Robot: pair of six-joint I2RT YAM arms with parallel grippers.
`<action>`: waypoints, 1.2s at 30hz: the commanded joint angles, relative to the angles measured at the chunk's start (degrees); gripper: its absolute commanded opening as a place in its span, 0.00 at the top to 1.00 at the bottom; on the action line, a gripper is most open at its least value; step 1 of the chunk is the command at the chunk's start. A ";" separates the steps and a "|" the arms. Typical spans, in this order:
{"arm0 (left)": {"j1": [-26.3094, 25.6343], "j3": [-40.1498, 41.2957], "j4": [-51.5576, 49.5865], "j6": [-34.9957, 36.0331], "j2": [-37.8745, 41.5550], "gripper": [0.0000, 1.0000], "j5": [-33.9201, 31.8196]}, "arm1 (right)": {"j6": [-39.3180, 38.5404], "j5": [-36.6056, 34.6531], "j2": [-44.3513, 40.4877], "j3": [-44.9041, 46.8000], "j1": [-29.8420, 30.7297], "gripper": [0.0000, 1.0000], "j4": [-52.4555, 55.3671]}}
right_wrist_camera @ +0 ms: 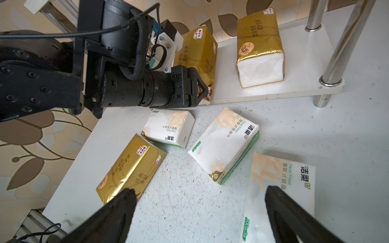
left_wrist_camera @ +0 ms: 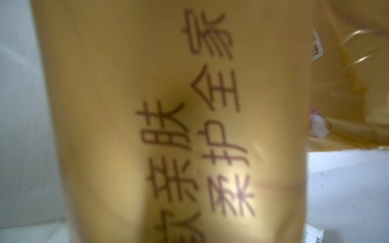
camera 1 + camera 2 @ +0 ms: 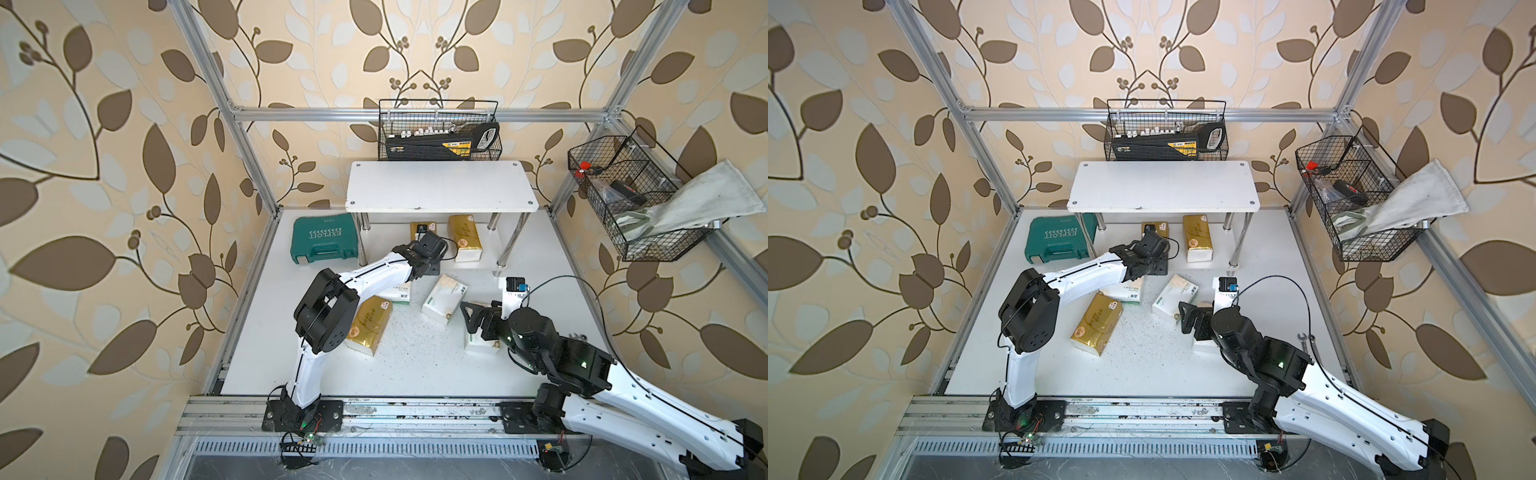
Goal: Place the tissue boxes on the shelf by color
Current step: Place a box of tissues on the shelf.
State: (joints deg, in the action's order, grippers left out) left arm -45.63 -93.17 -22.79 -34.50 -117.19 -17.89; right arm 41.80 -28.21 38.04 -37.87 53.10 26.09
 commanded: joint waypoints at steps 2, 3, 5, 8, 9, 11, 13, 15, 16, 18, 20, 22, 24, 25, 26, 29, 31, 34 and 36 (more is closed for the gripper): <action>1.14 -4.53 1.74 1.80 -1.13 0.35 -1.48 | 0.20 -1.52 -0.96 1.18 -0.64 0.01 1.16; 1.30 -5.03 1.48 1.81 -1.52 0.35 -1.52 | 0.21 -1.43 -1.12 1.28 -0.78 0.01 1.30; 1.67 -6.00 1.09 1.81 -2.33 0.35 -1.29 | 0.31 -1.30 -1.28 1.48 -0.99 0.01 1.34; 2.24 -7.62 0.16 2.07 -3.66 0.33 -1.16 | 0.39 -1.15 -1.48 1.69 -1.17 0.01 1.51; 2.38 -8.06 -0.15 2.16 -4.05 0.32 -1.22 | 0.47 -1.17 -1.56 1.70 -1.21 0.01 1.61; 2.68 -8.70 -0.33 2.33 -4.72 0.29 -1.28 | 0.47 -1.15 -1.74 1.74 -1.25 0.01 1.85; 3.15 -9.52 -0.59 2.49 -5.41 0.28 -0.93 | 0.47 -1.24 -1.82 1.68 -1.36 0.01 2.08; 3.41 -10.31 -1.00 2.64 -6.20 0.26 -0.82 | 0.47 -1.31 -1.92 1.66 -1.44 0.01 2.40; 3.47 -10.83 -1.27 2.73 -6.52 0.25 -0.67 | 0.47 -1.34 -2.03 1.63 -1.47 0.01 2.55; 3.48 -11.56 -1.66 2.86 -7.18 0.24 -0.37 | 0.47 -1.41 -2.18 1.73 -1.51 0.01 2.70; 3.50 -11.95 -1.78 2.78 -7.31 0.23 -0.15 | 0.56 -1.43 -2.12 1.87 -1.60 0.01 2.66; 3.50 -11.67 -1.78 2.52 -7.19 0.19 0.03 | 0.65 -1.33 -2.08 1.74 -1.65 0.01 2.70; 3.47 -11.27 -1.81 2.40 -6.98 0.13 0.15 | 0.65 -1.35 -1.84 1.80 -1.69 0.01 2.68; 3.49 -10.96 -1.67 2.26 -6.71 0.09 0.22 | 0.74 -1.24 -1.79 1.83 -1.75 0.01 2.58; 3.46 -10.60 -1.45 2.17 -6.52 0.02 0.35 | 0.72 -1.16 -1.60 1.77 -1.75 0.01 2.50; 3.53 -10.19 -1.03 2.16 -5.95 0.01 0.75 | 0.65 -1.00 -1.15 1.66 -1.75 0.01 2.48; 3.52 -10.14 -1.03 2.03 -5.64 0.01 1.00 | 0.65 -0.82 -1.07 1.66 -1.74 0.01 2.43; 3.52 -10.10 -1.03 1.62 -5.23 0.01 1.26 | 0.65 -0.80 -0.96 1.58 -1.81 0.01 2.30; 3.48 -10.12 -1.17 1.20 -4.98 0.01 1.62 | 0.56 -0.71 -0.86 1.57 -1.77 0.01 2.35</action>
State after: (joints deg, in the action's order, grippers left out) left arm -42.70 -102.74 -24.10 -32.86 -124.42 -17.37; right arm 42.19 -28.51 37.17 -36.91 51.62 27.70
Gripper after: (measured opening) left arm 0.989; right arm 0.991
